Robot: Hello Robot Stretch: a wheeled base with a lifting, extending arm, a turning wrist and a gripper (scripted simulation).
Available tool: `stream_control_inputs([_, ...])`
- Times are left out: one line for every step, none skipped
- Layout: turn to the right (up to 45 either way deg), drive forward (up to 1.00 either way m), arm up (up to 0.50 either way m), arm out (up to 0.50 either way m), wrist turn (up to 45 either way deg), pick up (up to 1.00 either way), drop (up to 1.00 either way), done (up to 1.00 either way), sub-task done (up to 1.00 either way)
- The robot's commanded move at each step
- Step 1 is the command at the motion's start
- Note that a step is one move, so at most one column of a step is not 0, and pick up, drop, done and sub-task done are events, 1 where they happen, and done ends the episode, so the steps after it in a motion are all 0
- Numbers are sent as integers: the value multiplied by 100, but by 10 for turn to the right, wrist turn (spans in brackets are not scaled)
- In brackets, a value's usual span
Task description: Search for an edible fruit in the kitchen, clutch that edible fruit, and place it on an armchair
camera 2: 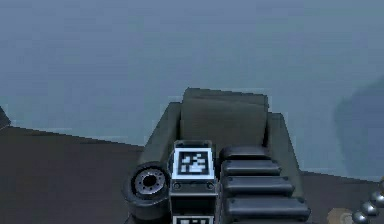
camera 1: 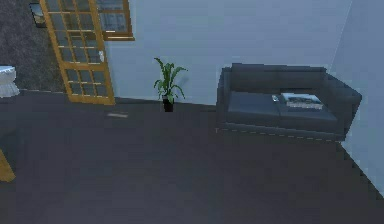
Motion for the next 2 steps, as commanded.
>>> stream_control_inputs([0, 0, 0, 40, 0, 0, 0, 0, 0])
stream_control_inputs([0, 0, 0, 0, 450, 0, 0, 0, 0])
